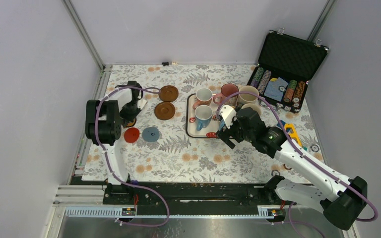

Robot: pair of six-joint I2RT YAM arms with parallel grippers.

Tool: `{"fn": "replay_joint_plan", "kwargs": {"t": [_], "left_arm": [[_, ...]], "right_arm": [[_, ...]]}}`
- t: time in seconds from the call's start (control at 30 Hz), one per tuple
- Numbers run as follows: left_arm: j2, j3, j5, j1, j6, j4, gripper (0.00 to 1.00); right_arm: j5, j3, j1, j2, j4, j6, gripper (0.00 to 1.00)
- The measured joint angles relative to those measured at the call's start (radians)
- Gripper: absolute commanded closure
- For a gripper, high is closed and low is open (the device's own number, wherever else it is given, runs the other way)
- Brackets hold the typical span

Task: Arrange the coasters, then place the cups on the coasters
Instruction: Move the coaster to the center of the board.

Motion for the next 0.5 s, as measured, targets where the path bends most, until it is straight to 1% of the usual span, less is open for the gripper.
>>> {"fn": "replay_joint_plan", "kwargs": {"t": [0.13, 0.23, 0.27, 0.33, 0.4, 0.43, 0.47, 0.5], "left_arm": [[-0.050, -0.056, 0.015, 0.003, -0.002, -0.009, 1.00], [-0.142, -0.082, 0.066, 0.016, -0.023, -0.014, 1.00], [-0.181, -0.086, 0.082, 0.024, -0.029, -0.016, 0.98], [-0.311, -0.094, 0.142, 0.061, -0.055, -0.012, 0.80], [-0.449, -0.101, 0.208, 0.117, -0.073, -0.001, 0.55], [-0.546, -0.124, 0.260, 0.169, -0.091, 0.020, 0.44], [-0.611, -0.143, 0.288, 0.205, -0.088, 0.029, 0.32], [-0.696, -0.183, 0.323, 0.256, -0.099, 0.053, 0.28]], "right_arm": [[-0.001, 0.000, 0.000, 0.000, 0.000, 0.005, 0.04], [-0.001, 0.011, 0.000, 0.014, -0.011, 0.012, 0.05], [-0.002, 0.024, 0.000, 0.027, -0.020, 0.015, 0.06], [-0.007, 0.076, 0.000, 0.064, -0.047, 0.019, 0.06], [-0.023, 0.138, 0.000, 0.100, -0.073, 0.020, 0.07], [-0.030, 0.181, 0.000, 0.122, -0.091, 0.019, 0.07], [-0.036, 0.224, 0.000, 0.144, -0.100, 0.019, 0.07], [-0.045, 0.283, 0.002, 0.174, -0.113, 0.018, 0.06]]}}
